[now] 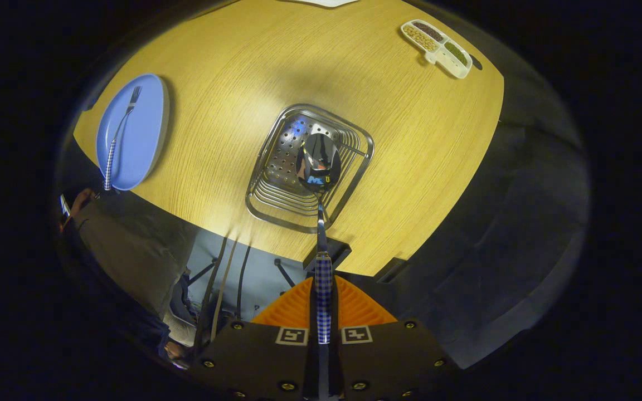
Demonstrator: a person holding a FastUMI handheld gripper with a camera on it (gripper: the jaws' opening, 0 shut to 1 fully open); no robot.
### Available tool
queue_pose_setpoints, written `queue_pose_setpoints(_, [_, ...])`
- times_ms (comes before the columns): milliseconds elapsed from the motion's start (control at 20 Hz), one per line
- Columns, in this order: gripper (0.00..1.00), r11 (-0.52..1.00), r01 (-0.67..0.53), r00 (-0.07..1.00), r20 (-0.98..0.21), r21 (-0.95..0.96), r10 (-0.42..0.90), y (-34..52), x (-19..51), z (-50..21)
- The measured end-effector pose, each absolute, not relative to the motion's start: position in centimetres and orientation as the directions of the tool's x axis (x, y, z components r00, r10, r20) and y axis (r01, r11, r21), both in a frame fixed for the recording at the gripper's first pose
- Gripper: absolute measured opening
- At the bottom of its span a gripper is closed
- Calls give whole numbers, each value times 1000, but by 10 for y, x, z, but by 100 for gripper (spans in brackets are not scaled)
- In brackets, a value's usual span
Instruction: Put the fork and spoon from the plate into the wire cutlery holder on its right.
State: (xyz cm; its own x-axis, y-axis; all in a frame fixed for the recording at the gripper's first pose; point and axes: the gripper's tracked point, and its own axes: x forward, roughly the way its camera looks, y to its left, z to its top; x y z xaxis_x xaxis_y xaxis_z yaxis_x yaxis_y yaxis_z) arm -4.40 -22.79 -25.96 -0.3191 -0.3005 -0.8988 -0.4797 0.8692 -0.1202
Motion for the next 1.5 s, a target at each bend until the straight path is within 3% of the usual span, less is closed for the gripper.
queue_pose_setpoints(350, [7,854,-511,-408,-848,-96,-339,-221,-31,-279])
queue_pose_setpoints(700, [12,869,-484,-407,-853,-102,-326,-216,-16,-283])
queue_pose_setpoints(950, [40,885,-453,-351,-890,-109,-289,-216,-10,-270])
queue_pose_setpoints(1050, [44,885,-449,-300,-911,-127,-283,-215,-5,-261])
queue_pose_setpoints(1150, [96,887,-441,-237,-935,-139,-264,-211,-6,-251])
queue_pose_setpoints(1500, [96,933,-332,-29,-987,-140,-158,-171,-21,-212])
